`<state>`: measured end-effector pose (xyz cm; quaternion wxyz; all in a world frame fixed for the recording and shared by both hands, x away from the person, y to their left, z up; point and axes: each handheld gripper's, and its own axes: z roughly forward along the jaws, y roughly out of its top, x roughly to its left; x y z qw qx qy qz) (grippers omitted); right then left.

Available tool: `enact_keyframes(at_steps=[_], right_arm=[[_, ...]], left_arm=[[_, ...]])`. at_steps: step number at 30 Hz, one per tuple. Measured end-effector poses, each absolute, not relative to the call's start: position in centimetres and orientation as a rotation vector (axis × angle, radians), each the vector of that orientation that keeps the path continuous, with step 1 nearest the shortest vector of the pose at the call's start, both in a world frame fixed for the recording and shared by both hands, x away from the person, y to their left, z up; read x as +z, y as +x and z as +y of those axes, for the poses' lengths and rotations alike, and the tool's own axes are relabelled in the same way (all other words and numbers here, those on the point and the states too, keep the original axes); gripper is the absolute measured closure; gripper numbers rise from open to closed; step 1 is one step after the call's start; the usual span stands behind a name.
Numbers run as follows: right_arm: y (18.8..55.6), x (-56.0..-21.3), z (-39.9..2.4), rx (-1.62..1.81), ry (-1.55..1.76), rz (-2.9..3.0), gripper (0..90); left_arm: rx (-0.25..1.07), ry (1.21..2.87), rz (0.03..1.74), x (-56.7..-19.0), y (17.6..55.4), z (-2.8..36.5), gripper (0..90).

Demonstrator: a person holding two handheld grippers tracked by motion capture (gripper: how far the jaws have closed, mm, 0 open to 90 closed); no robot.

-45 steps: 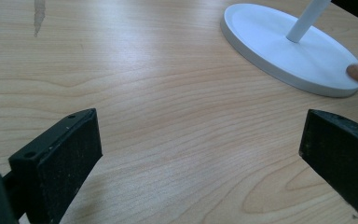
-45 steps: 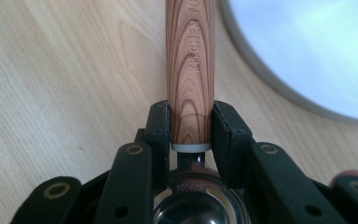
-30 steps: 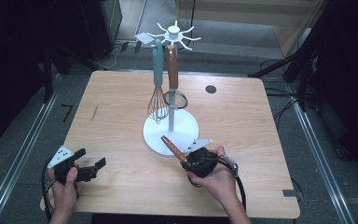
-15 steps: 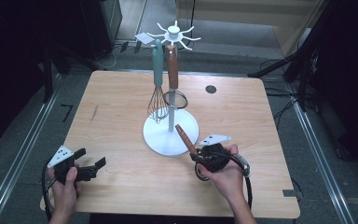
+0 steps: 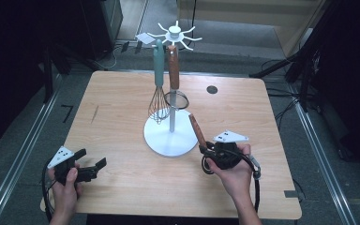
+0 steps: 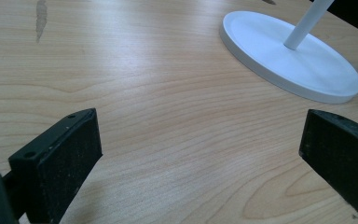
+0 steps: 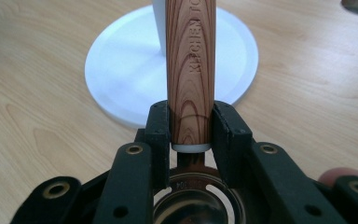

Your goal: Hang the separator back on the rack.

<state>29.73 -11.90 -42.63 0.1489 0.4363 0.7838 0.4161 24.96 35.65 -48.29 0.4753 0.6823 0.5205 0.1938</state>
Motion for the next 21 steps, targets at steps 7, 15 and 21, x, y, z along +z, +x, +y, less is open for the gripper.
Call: enact_keyframes(at_steps=[7, 15, 21], right_arm=[[29.3, -41.2, -12.6, 1.266, 1.227, 2.149, 71.2], [28.9, -39.4, -13.0, 1.351, 1.183, 2.055, 71.2], [28.8, -38.4, -13.3, 1.395, 1.155, 1.999, 71.2]], left_arm=[[0.480, 1.671, 1.266, -48.3, 24.9, 35.5, 0.0], [0.487, 1.667, 1.269, -48.3, 24.8, 35.6, 0.0], [0.496, 1.670, 1.268, -48.4, 24.7, 35.5, 0.0]])
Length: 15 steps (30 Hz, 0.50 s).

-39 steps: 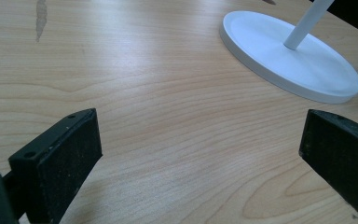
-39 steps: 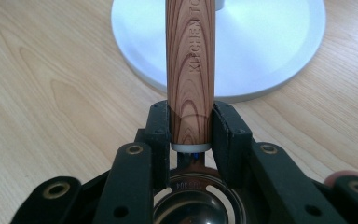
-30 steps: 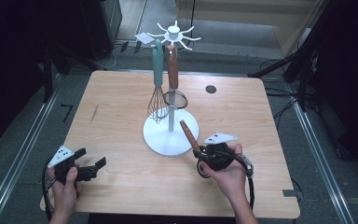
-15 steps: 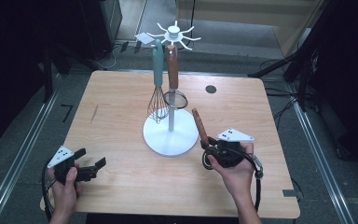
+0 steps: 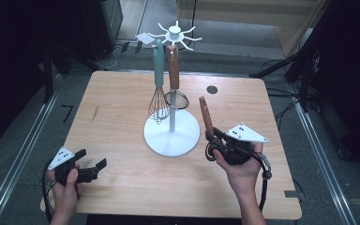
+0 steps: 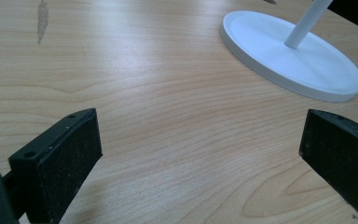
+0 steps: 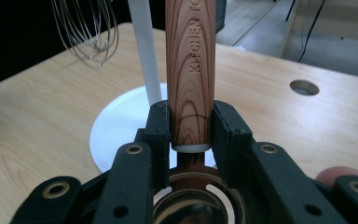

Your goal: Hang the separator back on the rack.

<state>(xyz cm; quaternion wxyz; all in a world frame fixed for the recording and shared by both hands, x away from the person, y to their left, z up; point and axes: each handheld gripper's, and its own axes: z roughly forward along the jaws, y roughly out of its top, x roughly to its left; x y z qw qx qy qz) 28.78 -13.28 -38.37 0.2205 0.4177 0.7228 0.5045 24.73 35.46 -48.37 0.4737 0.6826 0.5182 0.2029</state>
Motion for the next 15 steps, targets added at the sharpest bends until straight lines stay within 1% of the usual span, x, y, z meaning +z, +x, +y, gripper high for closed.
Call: enact_keyframes(at_steps=[15], right_arm=[[29.0, -36.3, -13.0, 1.507, 1.070, 1.889, 71.2]], left_arm=[[0.500, 1.669, 1.276, -48.4, 24.7, 35.4, 0.0]])
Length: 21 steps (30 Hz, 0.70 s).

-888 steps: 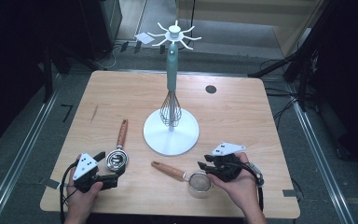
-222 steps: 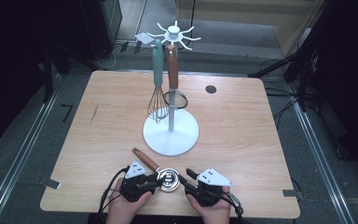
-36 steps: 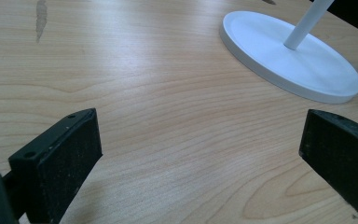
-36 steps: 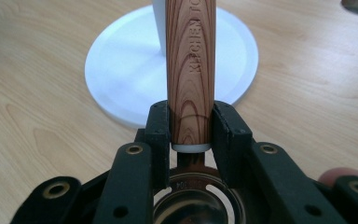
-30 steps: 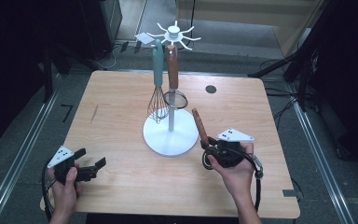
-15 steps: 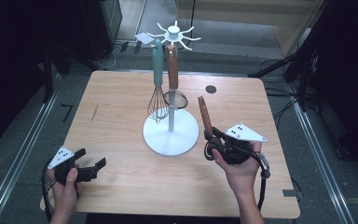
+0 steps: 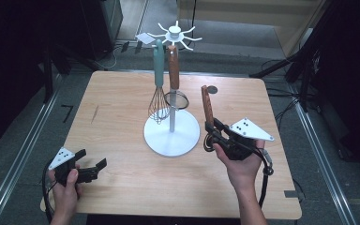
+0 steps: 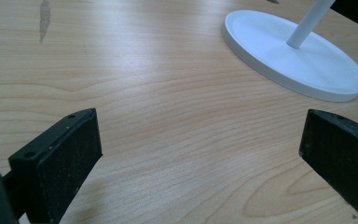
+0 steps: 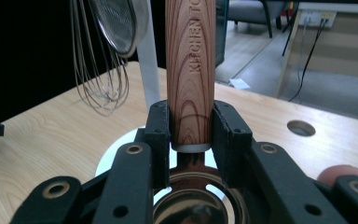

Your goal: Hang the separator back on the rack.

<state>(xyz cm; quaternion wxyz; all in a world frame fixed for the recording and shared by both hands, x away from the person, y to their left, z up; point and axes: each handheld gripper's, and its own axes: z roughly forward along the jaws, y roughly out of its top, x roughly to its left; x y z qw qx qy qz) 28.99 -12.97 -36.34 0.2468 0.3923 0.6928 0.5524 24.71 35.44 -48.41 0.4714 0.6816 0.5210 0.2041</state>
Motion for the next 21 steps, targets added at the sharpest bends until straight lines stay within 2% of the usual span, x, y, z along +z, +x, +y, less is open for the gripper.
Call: enact_keyframes(at_steps=[21], right_arm=[[28.9, -33.8, -11.2, 1.611, 0.936, 1.811, 71.1]], left_arm=[[0.495, 1.666, 1.279, -48.4, 24.7, 35.4, 0.0]])
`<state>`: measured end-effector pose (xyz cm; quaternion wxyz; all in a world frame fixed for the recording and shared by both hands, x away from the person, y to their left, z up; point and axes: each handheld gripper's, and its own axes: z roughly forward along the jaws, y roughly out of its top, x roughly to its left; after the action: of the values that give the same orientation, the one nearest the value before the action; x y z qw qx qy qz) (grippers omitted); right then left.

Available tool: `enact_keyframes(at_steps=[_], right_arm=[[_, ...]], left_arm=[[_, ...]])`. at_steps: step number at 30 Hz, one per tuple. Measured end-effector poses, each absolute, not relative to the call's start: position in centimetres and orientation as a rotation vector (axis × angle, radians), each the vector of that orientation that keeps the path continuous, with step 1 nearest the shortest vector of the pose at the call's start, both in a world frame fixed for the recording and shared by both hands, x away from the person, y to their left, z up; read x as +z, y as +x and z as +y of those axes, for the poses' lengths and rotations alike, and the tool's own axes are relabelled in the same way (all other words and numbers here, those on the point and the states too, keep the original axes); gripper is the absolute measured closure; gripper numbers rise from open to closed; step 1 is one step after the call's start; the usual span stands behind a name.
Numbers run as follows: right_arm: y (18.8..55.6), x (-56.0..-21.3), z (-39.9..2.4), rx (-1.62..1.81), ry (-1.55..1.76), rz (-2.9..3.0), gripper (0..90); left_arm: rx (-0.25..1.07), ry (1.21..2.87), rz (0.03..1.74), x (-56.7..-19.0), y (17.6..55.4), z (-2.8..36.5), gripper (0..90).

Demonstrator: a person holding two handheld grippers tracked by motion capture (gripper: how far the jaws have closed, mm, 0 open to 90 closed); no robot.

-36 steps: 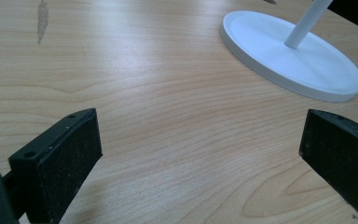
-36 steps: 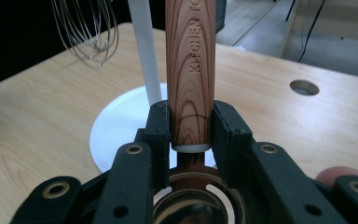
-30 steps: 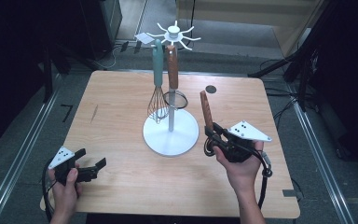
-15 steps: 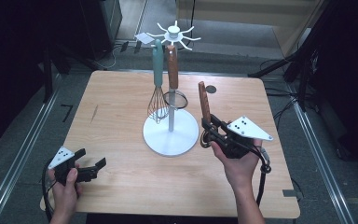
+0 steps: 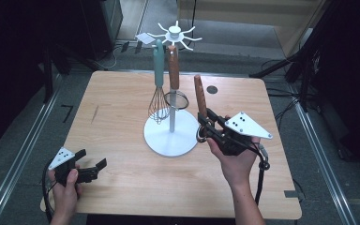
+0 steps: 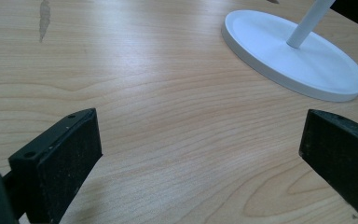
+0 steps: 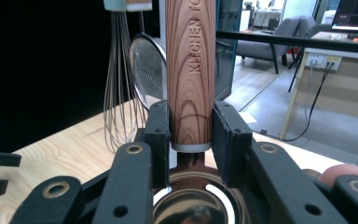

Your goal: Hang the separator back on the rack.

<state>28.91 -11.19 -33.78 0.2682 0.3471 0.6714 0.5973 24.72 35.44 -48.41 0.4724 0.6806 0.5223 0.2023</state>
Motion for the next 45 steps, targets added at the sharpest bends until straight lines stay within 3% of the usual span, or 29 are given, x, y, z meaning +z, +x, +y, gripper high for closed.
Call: enact_keyframes(at_steps=[45], right_arm=[[29.3, -30.6, -10.1, 1.691, 0.853, 1.747, 71.1]], left_arm=[[0.504, 1.667, 1.281, -48.4, 24.7, 35.4, 0.0]])
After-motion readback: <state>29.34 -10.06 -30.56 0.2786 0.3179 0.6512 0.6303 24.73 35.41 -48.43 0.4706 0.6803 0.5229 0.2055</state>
